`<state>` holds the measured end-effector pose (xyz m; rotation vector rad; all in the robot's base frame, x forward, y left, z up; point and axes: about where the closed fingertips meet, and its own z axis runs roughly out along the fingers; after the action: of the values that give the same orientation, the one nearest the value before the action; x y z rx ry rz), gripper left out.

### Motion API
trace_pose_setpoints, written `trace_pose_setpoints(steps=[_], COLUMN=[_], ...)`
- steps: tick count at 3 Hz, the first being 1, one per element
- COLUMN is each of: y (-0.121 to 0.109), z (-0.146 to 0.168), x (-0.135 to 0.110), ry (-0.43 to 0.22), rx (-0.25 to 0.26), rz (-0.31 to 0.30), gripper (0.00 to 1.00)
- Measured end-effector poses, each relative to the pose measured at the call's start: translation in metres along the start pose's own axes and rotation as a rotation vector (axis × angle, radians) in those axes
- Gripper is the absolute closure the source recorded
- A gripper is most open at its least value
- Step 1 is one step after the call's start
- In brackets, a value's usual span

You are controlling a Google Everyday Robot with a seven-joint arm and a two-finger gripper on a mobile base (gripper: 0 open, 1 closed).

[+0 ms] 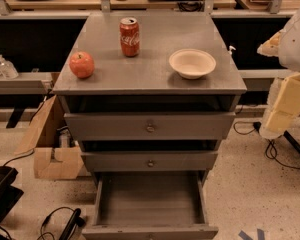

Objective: Place coke can into bottom drawer

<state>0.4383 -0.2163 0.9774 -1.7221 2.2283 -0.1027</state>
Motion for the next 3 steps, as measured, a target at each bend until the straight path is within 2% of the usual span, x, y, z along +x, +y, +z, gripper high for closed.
trace_pose_setpoints(steps=[1,2,3], y=[0.000,-0.019,-0.088], z=[0.000,0.014,0.050], x=[0.000,-0.010,-0.034], ry=[0.000,-0.069,-0.300], rx=[0.000,0.018,0.070], rz=[0.000,0.008,0.079], gripper=[0.00,0.00,0.00])
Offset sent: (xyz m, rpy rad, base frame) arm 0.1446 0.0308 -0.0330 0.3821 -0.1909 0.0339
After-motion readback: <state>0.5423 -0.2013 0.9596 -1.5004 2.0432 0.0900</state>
